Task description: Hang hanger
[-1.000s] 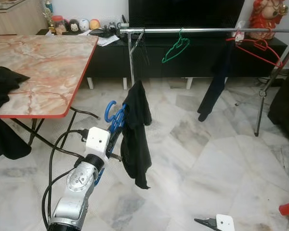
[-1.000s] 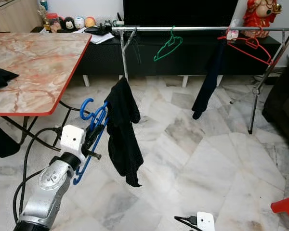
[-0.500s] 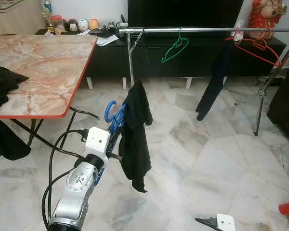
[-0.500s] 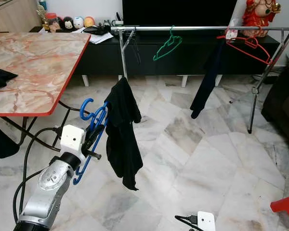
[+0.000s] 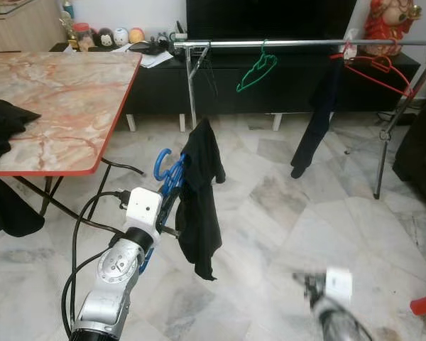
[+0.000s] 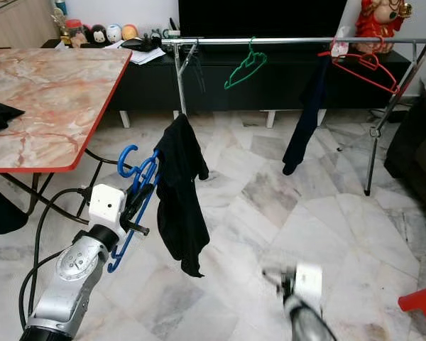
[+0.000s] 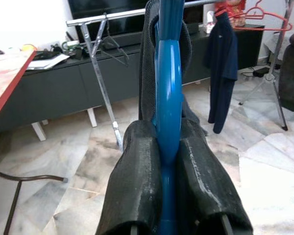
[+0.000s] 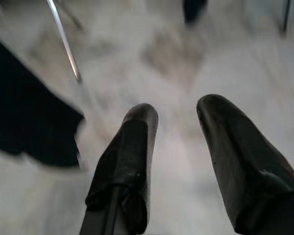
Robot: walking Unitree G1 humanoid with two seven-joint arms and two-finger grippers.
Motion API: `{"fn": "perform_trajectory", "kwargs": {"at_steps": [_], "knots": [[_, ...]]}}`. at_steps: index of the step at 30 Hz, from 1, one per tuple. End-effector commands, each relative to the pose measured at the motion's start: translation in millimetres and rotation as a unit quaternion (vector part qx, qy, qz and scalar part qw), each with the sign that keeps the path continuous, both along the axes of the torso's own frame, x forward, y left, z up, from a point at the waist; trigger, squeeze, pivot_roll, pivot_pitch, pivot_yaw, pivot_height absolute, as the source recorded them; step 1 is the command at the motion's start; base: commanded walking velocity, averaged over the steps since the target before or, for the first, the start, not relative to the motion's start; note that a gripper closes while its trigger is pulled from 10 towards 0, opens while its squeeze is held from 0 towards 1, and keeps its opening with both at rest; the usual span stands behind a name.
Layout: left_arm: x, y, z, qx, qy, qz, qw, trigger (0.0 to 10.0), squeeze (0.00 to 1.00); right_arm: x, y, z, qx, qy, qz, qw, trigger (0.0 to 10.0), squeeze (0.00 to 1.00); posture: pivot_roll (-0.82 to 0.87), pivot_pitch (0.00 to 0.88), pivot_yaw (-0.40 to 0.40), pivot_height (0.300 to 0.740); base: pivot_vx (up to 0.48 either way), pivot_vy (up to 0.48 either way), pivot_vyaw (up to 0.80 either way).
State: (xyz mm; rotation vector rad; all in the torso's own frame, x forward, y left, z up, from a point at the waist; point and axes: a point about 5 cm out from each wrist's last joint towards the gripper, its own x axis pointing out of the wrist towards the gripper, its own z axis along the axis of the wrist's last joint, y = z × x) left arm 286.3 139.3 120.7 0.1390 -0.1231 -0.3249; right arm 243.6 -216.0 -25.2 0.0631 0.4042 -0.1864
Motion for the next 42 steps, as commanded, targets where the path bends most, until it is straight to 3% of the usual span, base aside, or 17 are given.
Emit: {"fn": "perform_trajectory", "kwargs": {"at_steps": [1,2,3,7,8,9,10,18,28,29,30,31,33,34,42], "knots": [[3.2,-2.9,18,-0.002,-0.043,-0.005,0.999,10.0,0.00,2.6,-2.8,6,-0.004,-0.028,-0.003,1.000,10.0,0.00,0.03,0.000,-0.024,0.740,0.000,0.000,0.00],[3.2,-2.9,18,-0.002,-0.043,-0.005,0.999,10.0,0.00,2.6,-2.8,6,-0.004,-0.028,-0.003,1.000,10.0,0.00,0.03,0.000,-0.024,0.740,0.000,0.000,0.00],[3.1,-2.4,18,-0.002,-0.044,-0.004,0.999,10.0,0.00,11.8,-1.5,19,-0.015,-0.070,0.005,0.997,10.0,0.00,0.03,0.000,-0.024,0.740,0.000,0.000,0.00],[2.8,-1.5,17,-0.002,-0.044,-0.003,0.999,10.0,0.00,19.8,2.6,35,-0.029,-0.123,0.021,0.992,10.0,0.00,0.02,0.000,-0.025,0.740,0.000,0.000,0.00],[2.8,-1.2,18,-0.001,-0.044,-0.003,0.999,10.0,0.00,20.0,3.2,40,-0.034,-0.138,0.021,0.990,4.2,0.00,0.02,0.000,-0.025,0.740,0.000,0.000,0.00],[2.8,-1.2,18,-0.001,-0.044,-0.003,0.999,10.0,0.00,20.0,3.2,40,-0.034,-0.138,0.021,0.990,4.2,0.00,0.02,0.000,-0.025,0.740,0.000,0.000,0.00],[2.7,-1.1,18,-0.002,-0.044,-0.002,0.999,10.0,0.00,17.9,5.5,47,-0.042,-0.168,0.024,0.985,0.0,0.00,0.02,0.000,-0.023,0.740,0.000,0.000,0.00],[3.1,-3.5,17,-0.004,-0.042,-0.006,0.999,10.0,0.00,15.7,13.3,58,-0.046,-0.207,0.037,0.977,0.0,0.00,0.01,0.000,-0.022,0.740,0.000,0.000,0.00],[2.8,-2.4,17,-0.004,-0.043,-0.002,0.999,10.0,0.00,20.7,15.3,64,-0.048,-0.206,0.041,0.977,0.0,0.00,0.02,0.000,-0.030,0.740,0.000,0.000,0.00],[2.7,-2.8,17,-0.004,-0.043,-0.002,0.999,10.0,0.00,21.2,15.7,62,-0.050,-0.199,0.042,0.978,2.5,0.00,0.02,0.000,-0.029,0.740,0.000,0.000,0.00],[2.7,-3.1,17,-0.004,-0.043,-0.003,0.999,10.0,0.00,21.5,15.9,61,-0.051,-0.194,0.042,0.979,2.5,0.00,0.02,0.000,-0.029,0.740,0.000,0.000,0.00],[2.6,-3.4,16,-0.004,-0.043,-0.003,0.999,10.0,0.00,21.8,15.8,60,-0.052,-0.188,0.041,0.980,10.0,0.00,0.02,0.000,-0.027,0.740,0.000,0.000,0.00],[2.7,-3.8,17,-0.004,-0.043,-0.005,0.999,10.0,0.00,22.1,14.6,57,-0.047,-0.177,0.036,0.982,10.0,0.00,0.02,0.000,-0.027,0.740,0.000,0.000,0.00],[2.9,-3.8,17,-0.004,-0.043,-0.005,0.999,10.0,0.00,22.0,14.1,56,-0.045,-0.173,0.034,0.983,10.0,0.98,0.02,0.000,-0.027,0.740,0.000,0.000,0.00],[2.7,-3.0,17,-0.004,-0.044,-0.003,0.999,10.0,0.00,17.3,9.4,43,-0.042,-0.137,0.025,0.989,10.0,1.00,0.02,0.000,-0.028,0.740,0.000,0.000,0.00]]}}
